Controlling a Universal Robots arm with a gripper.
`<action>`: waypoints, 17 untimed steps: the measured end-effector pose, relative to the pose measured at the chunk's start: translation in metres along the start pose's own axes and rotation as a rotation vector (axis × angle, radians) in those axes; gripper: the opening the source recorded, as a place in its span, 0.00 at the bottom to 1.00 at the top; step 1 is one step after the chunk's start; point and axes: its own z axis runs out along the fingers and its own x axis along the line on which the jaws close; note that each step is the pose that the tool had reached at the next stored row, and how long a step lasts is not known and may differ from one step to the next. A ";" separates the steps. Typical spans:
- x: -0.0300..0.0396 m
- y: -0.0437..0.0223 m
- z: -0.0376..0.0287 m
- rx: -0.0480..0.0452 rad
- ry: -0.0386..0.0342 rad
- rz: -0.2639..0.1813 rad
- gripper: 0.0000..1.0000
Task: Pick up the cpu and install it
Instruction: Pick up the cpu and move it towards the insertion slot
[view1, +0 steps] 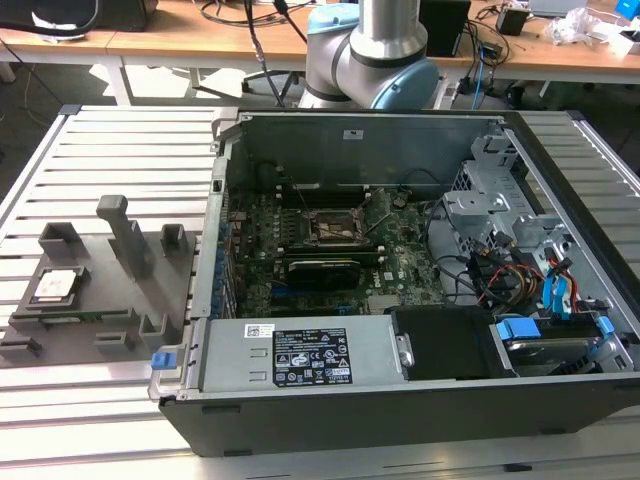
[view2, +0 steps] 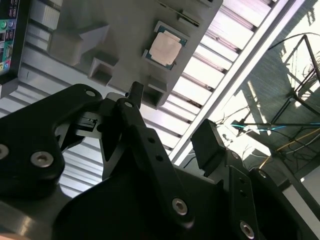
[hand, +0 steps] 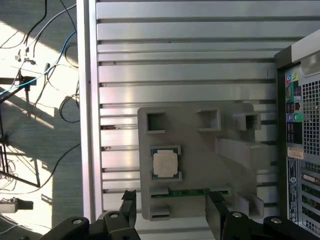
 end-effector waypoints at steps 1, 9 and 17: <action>-0.0004 0.0000 0.0008 0.0000 0.0001 0.000 0.66; -0.0018 0.0001 0.0068 0.0001 0.0000 0.000 0.66; -0.0035 0.0001 0.0113 0.0002 0.0002 0.000 0.66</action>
